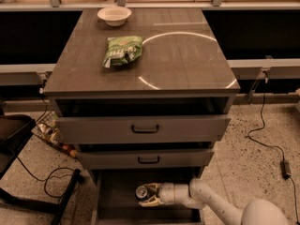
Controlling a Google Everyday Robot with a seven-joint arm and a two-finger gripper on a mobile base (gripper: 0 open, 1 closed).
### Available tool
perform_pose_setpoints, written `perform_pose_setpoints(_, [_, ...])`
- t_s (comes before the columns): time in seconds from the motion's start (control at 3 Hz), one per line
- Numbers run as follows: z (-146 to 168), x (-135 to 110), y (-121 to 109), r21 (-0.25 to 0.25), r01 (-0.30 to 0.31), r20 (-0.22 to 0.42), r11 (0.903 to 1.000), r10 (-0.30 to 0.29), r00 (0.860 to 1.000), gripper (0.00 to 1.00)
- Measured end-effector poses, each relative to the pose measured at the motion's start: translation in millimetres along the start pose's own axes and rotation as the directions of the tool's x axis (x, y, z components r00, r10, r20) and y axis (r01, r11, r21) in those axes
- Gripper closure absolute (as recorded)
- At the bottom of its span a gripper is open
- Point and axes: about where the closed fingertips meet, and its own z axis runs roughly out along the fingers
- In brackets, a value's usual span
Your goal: Place pepsi can into bottom drawer
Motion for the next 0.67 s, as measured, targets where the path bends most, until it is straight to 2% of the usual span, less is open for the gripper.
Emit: perform_pose_setpoints(0.67, [45.2,36.0,-12.2,-0.007,-0.029,0.06,0.9996,0.029,0.998,1.0])
